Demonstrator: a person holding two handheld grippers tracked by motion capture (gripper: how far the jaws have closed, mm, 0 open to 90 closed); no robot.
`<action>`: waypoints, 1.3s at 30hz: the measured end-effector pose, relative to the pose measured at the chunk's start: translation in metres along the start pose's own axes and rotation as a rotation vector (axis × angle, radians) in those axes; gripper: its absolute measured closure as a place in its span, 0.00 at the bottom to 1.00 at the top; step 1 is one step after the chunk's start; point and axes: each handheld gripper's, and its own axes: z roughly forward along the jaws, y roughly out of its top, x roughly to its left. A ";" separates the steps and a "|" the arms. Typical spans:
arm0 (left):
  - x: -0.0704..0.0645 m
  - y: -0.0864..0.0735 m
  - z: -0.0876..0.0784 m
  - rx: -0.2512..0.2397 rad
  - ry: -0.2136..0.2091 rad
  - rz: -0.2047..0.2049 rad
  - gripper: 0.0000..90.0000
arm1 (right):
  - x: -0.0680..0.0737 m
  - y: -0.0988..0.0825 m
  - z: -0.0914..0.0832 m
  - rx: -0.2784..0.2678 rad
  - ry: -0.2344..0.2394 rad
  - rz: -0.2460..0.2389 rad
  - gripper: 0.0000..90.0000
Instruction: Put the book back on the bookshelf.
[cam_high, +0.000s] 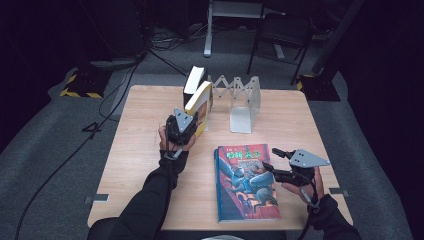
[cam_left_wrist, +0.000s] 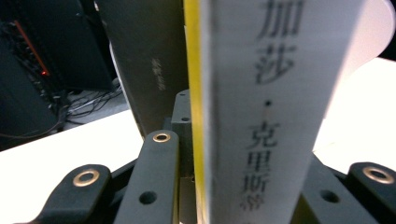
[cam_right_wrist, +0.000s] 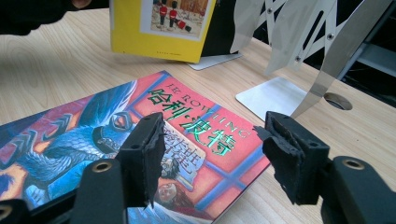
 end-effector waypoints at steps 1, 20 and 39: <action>-0.001 -0.001 0.003 0.003 0.008 0.000 0.83 | 0.000 0.000 0.000 0.001 -0.001 0.000 0.43; -0.019 -0.006 0.030 -0.028 0.119 -0.056 0.83 | 0.002 -0.001 0.002 0.011 0.004 -0.009 0.43; -0.023 -0.028 0.028 0.054 0.087 -0.034 0.82 | 0.000 -0.013 -0.004 0.035 0.014 0.013 0.43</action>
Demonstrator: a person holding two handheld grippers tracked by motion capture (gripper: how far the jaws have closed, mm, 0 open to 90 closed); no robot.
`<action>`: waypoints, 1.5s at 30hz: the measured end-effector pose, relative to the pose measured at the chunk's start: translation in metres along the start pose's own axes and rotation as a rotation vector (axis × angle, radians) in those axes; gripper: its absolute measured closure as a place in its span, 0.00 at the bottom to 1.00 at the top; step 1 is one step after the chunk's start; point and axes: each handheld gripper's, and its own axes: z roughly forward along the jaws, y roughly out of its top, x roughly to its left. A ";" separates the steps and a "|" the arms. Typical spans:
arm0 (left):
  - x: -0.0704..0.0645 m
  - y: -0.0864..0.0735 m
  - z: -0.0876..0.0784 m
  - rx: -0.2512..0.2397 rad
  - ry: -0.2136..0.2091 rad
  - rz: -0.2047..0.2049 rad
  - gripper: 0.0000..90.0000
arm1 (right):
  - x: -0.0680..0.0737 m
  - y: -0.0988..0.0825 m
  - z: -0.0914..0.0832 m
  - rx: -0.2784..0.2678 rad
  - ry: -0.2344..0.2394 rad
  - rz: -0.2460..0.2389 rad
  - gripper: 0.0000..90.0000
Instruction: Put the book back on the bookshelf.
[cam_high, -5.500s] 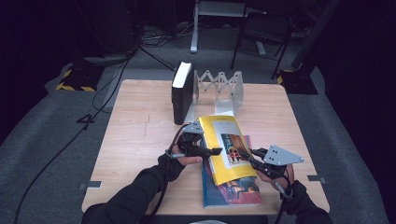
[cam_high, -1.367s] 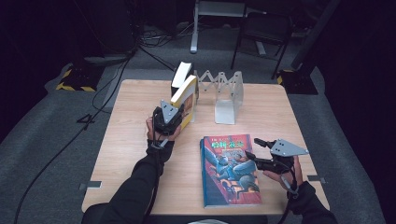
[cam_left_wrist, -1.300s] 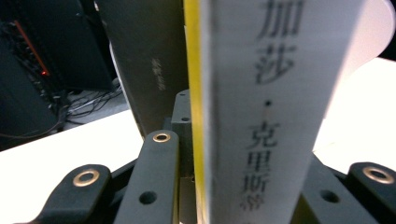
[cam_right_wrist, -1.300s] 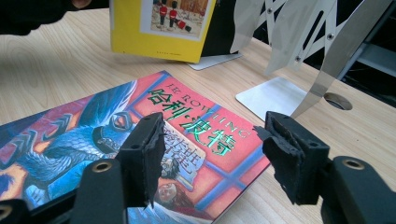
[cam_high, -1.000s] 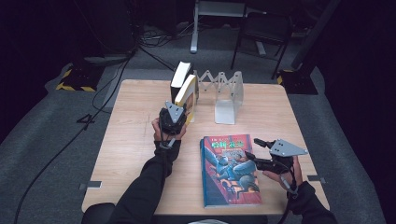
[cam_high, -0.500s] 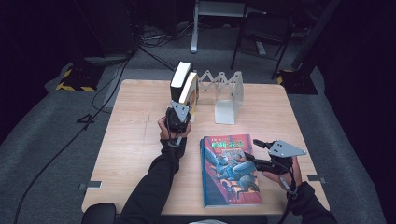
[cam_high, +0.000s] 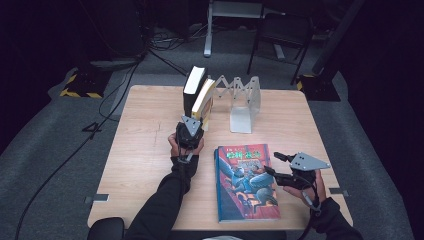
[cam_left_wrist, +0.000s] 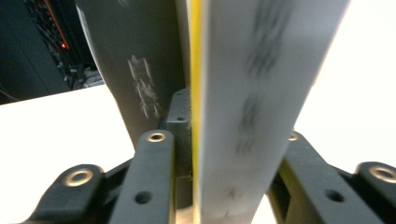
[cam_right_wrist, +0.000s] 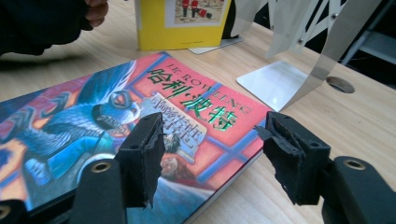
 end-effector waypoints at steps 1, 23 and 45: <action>0.000 0.001 0.001 0.005 0.000 -0.006 0.82 | -0.001 -0.001 -0.001 -0.002 0.011 0.003 0.43; 0.005 0.009 0.005 0.036 -0.098 -0.084 0.65 | -0.002 -0.012 -0.007 0.053 -0.002 0.021 0.43; 0.017 -0.028 -0.021 0.212 -0.264 0.155 0.68 | 0.000 -0.022 -0.014 0.086 0.014 0.034 0.42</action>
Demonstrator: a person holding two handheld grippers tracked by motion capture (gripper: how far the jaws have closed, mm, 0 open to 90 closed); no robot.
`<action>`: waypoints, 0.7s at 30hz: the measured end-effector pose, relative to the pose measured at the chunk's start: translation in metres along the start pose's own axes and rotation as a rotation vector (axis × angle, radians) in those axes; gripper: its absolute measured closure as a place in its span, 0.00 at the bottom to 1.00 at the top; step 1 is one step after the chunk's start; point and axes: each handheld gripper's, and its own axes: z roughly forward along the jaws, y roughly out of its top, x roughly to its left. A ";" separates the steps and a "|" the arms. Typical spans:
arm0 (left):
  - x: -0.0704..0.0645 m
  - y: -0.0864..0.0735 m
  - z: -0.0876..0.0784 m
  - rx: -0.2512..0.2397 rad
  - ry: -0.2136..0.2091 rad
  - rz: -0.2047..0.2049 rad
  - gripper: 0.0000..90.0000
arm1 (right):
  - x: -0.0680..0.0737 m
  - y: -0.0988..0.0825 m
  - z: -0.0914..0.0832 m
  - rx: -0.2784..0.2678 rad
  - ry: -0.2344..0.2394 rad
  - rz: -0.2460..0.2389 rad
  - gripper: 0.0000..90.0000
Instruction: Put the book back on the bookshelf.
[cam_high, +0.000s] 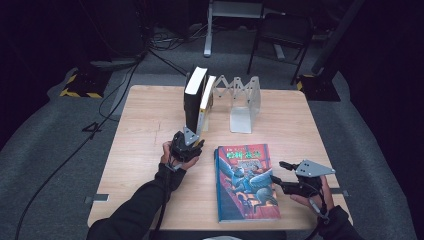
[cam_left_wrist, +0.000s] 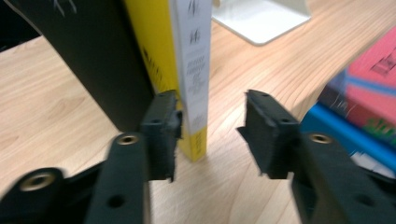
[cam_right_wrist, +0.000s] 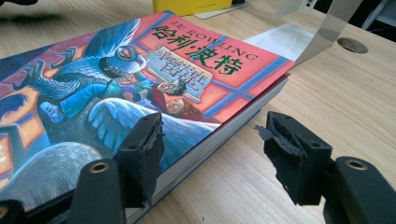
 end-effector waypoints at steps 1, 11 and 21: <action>0.001 0.000 0.002 0.004 0.013 -0.010 0.69 | 0.000 0.000 0.000 -0.001 -0.001 0.000 0.42; 0.003 0.003 0.016 0.000 0.026 -0.033 0.76 | -0.002 -0.002 0.002 -0.001 -0.005 0.013 0.42; 0.008 0.010 0.027 -0.008 0.045 -0.078 0.78 | -0.004 -0.003 0.001 -0.004 -0.017 0.023 0.42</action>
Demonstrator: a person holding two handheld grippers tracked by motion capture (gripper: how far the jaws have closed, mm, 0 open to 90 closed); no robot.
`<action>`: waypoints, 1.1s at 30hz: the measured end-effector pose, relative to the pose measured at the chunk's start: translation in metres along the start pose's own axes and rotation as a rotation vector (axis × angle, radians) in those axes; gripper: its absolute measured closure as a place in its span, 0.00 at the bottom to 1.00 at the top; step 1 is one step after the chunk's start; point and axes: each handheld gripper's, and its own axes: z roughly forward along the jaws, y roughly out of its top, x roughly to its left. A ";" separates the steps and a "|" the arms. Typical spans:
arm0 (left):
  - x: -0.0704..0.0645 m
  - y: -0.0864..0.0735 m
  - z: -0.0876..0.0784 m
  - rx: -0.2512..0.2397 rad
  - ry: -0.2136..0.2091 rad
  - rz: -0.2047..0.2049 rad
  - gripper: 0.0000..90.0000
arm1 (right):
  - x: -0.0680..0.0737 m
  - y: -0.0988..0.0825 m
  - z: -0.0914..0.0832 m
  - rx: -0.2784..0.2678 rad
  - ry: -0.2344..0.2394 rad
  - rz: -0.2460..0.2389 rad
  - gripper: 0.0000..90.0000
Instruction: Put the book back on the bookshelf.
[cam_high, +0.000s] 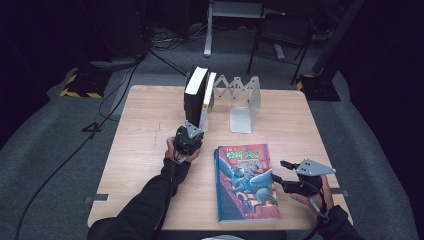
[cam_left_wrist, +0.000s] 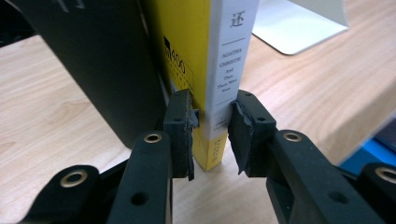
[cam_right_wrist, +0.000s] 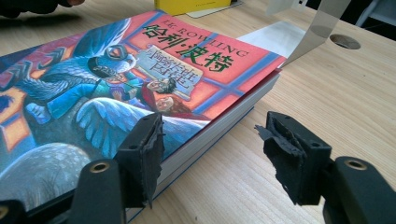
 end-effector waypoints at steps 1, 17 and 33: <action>0.002 0.001 0.001 -0.002 0.005 -0.013 0.78 | 0.000 0.000 0.000 -0.001 0.001 0.002 0.42; 0.005 0.008 0.015 -0.016 0.036 -0.081 0.80 | -0.001 -0.001 0.001 0.004 -0.006 0.003 0.42; 0.004 0.006 -0.002 -0.008 -0.029 0.001 0.76 | -0.002 0.000 -0.003 0.010 -0.010 0.009 0.42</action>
